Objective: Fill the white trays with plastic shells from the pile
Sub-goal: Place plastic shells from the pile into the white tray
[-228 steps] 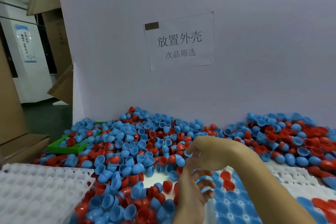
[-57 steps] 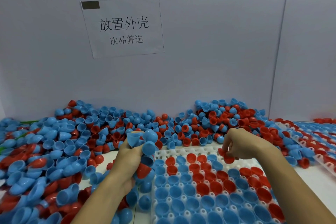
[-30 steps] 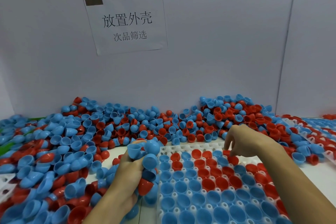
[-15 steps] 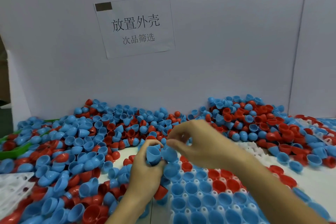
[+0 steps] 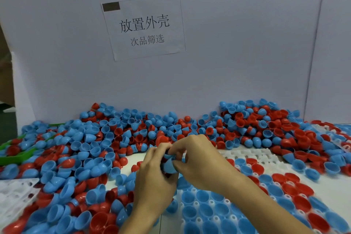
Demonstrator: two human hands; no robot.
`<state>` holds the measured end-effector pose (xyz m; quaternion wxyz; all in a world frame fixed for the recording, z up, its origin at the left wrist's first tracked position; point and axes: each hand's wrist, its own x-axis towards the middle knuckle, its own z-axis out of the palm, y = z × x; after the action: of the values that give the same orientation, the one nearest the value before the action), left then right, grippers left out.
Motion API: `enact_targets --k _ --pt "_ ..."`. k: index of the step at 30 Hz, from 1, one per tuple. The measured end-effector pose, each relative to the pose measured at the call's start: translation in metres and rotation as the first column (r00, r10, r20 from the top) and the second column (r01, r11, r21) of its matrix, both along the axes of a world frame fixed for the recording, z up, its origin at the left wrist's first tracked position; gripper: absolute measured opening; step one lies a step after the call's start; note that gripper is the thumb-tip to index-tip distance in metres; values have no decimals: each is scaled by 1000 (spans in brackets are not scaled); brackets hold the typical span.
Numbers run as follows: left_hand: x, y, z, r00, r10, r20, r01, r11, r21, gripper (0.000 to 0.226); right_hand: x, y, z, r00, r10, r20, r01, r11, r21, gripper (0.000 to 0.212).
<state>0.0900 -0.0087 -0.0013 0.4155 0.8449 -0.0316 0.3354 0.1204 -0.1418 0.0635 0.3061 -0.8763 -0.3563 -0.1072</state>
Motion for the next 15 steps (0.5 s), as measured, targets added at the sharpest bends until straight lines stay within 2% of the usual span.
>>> enact_targets --k 3,8,15 --pt "1 0 0 999 -28 -26 26 998 -54 47 3 -1 -1 1000 -3 -6 3 999 35 24" --pt "3 0 -2 995 -88 -48 80 984 -159 57 7 -1 -1 995 7 -100 4 993 116 22" --pt "5 7 0 993 -118 -4 110 937 -330 34 11 -5 0 988 14 -157 18 980 196 21"
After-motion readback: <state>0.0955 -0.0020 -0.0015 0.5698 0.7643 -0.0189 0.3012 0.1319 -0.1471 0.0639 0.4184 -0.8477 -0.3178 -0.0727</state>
